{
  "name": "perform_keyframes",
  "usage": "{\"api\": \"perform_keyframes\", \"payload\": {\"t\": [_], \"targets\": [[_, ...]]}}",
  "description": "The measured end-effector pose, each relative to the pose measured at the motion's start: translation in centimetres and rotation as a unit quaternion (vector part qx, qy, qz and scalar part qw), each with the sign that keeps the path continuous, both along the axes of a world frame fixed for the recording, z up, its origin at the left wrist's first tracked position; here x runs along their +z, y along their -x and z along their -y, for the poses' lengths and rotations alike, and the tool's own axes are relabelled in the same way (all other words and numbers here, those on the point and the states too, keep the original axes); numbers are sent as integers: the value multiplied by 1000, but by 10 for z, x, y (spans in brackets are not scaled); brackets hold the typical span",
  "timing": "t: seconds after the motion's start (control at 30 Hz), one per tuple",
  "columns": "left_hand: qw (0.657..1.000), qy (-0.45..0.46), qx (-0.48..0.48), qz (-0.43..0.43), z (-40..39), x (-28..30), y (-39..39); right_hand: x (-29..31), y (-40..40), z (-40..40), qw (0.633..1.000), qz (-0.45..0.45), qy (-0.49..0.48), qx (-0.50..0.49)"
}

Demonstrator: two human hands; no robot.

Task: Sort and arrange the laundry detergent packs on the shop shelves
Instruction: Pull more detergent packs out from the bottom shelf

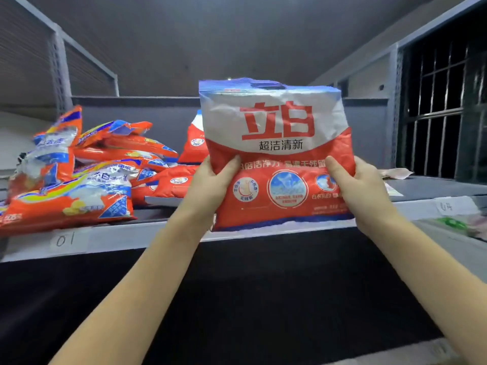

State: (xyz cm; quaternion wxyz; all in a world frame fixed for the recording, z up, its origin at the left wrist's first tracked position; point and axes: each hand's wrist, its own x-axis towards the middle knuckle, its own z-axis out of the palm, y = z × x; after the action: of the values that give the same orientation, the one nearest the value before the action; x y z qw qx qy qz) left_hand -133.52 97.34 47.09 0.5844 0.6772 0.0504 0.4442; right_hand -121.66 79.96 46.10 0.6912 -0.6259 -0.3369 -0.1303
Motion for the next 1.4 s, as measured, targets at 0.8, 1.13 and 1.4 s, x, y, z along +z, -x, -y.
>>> {"api": "perform_keyframes", "payload": {"t": [0.8, 1.13, 1.4], "targets": [[750, -294, 441, -396, -148, 124, -253, 68, -246, -221, 880, 33, 467, -83], [710, -369, 401, -446, -128, 110, -241, 64, -243, -192, 891, 74, 436, -98], [584, -533, 439, -427, -70, 81, -183, 63, -213, -133, 847, 215, 472, -118]]}}
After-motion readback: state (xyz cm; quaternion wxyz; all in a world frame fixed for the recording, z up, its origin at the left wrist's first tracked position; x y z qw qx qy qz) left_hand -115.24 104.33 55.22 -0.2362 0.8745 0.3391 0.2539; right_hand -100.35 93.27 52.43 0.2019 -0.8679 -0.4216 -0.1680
